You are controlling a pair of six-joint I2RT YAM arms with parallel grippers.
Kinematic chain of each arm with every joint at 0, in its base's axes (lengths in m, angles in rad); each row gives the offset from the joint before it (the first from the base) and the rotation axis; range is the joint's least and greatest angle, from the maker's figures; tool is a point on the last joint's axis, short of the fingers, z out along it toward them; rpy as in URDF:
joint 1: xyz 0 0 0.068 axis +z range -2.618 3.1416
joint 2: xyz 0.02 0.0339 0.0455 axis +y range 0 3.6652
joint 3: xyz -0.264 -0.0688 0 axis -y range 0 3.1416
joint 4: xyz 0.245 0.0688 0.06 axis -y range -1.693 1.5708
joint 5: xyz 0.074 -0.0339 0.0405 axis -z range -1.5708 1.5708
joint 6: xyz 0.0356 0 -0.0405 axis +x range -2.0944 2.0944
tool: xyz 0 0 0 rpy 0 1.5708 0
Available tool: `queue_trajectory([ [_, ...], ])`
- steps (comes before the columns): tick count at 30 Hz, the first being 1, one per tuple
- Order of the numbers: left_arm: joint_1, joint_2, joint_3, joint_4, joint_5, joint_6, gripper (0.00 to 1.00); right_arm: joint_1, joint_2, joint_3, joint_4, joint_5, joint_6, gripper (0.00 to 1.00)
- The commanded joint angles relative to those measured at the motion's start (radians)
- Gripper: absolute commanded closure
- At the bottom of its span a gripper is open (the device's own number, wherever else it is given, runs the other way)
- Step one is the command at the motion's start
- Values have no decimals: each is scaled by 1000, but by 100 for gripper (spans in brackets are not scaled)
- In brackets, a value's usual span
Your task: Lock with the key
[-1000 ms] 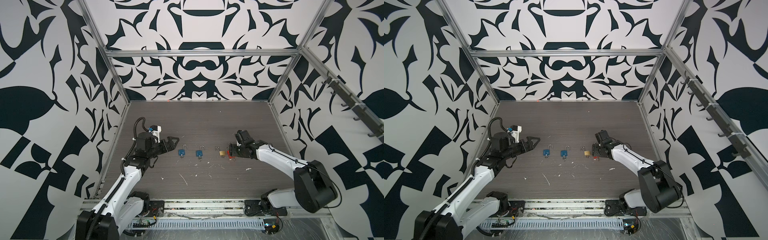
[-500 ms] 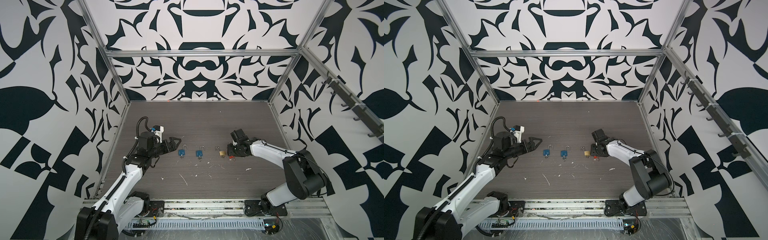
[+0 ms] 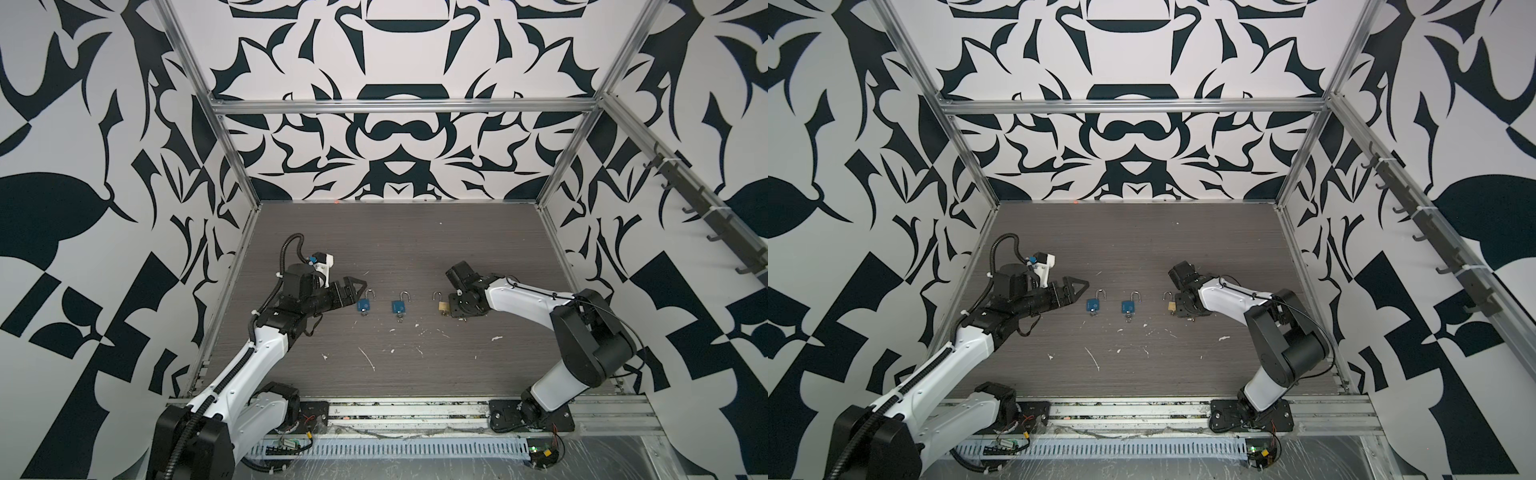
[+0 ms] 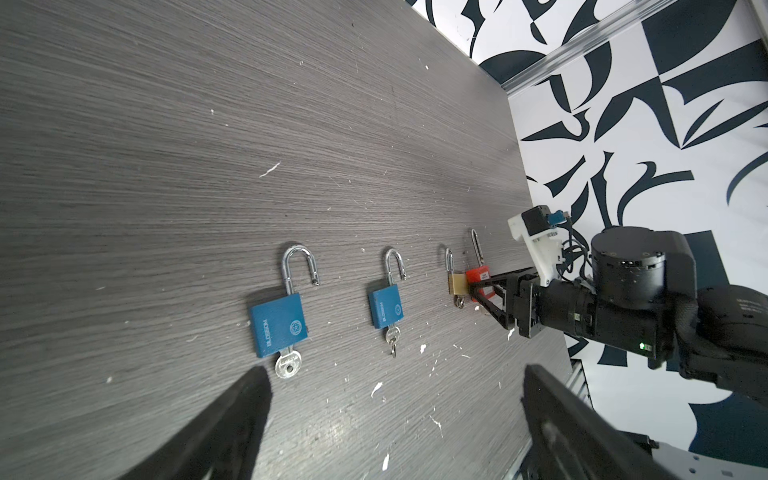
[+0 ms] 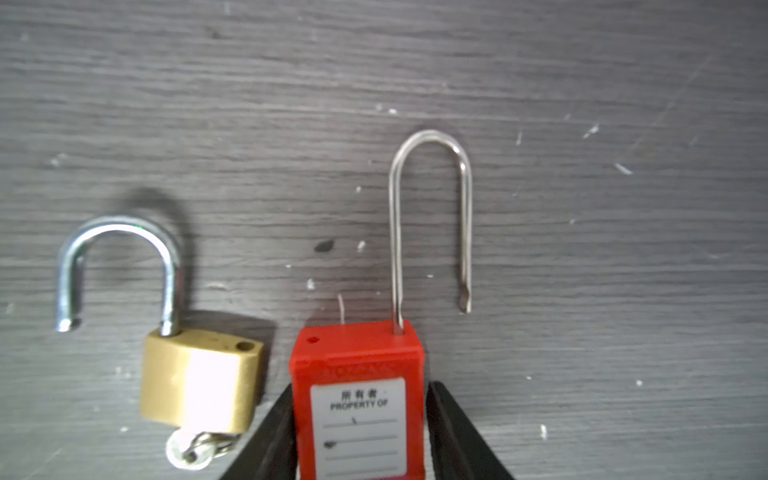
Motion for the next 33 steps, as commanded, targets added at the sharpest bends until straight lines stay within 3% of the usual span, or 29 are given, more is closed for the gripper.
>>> queue_trajectory([
  [1, -9, 9, 20, -17, -12, 7, 3, 3, -5, 14, -22, 43, 4, 50],
  [6, -19, 17, 21, -10, -18, 5, 3, 3, 0, 4, -6, 32, 3, 52],
  [9, -24, 26, 23, -13, -38, -4, 4, 3, -3, -7, 10, 18, -1, 72],
  [11, -31, 44, 30, -15, -40, -1, 2, 3, -5, -8, 11, 18, -4, 95],
  [12, -38, 49, 29, -16, -49, -2, 1, 2, -6, -5, 8, 18, -6, 100],
  [17, -56, 35, 22, -7, -57, -10, 2, 4, -74, 18, -35, 19, -57, 100],
  [21, -56, -10, -1, 81, -18, -34, 5, 50, -207, 58, -56, -160, -208, 100],
  [26, -56, 67, 56, 94, 69, -58, 7, 119, -297, 141, -74, -498, -354, 100],
  [29, -56, 100, 72, 137, 97, -61, 7, 139, -277, 235, -129, -708, -415, 100],
  [33, -56, 81, 59, 258, 146, -33, 5, 161, -206, 369, -225, -885, -444, 100],
])
